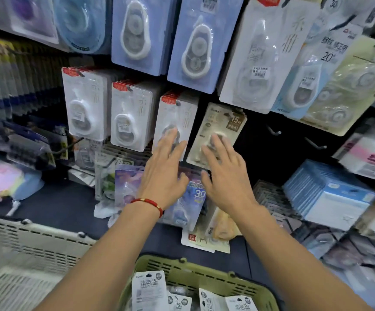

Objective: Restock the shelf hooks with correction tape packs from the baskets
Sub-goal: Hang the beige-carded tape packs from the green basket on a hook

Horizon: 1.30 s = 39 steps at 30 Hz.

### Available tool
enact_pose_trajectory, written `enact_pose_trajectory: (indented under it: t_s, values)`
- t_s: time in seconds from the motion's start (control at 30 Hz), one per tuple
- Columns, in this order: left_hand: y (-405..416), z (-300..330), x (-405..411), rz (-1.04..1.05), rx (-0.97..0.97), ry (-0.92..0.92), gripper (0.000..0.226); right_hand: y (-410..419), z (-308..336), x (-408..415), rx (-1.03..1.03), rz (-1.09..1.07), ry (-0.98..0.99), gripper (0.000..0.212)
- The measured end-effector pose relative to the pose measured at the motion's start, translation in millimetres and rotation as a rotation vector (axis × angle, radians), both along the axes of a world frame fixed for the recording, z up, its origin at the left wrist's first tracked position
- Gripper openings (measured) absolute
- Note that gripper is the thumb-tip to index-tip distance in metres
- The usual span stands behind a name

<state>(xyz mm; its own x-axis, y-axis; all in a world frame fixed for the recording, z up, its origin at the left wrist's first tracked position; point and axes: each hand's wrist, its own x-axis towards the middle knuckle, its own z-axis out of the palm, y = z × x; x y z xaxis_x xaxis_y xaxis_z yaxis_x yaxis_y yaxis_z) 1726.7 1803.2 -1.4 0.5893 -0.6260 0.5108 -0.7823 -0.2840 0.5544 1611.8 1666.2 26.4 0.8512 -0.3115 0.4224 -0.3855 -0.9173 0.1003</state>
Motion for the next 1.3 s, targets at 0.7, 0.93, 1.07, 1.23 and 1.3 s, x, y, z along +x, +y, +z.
enact_pose_trajectory:
  t_s: [0.7, 0.93, 1.07, 1.23, 1.3]
  values:
    - [25, -26, 5, -0.078, 0.096, -0.077, 0.069, -68, -1, 16, 0.218, -0.017, 0.143, 0.05]
    - [71, -116, -64, -0.343, 0.847, -0.222, 0.059, -26, -90, -124, 0.384, -0.05, 0.47, 0.026]
    - [86, -172, -105, -0.458, 1.194, -0.129, 0.061, -19, -174, -187, 0.589, -0.259, 0.84, 0.046]
    - [103, -215, -135, -0.398, 1.29, 0.064, 0.082, 10, -254, -257, 0.612, -0.487, 0.898, 0.077]
    - [103, -220, -139, -0.342, 1.225, 0.038, 0.088, 21, -262, -264, 0.637, -0.481, 0.785, 0.069]
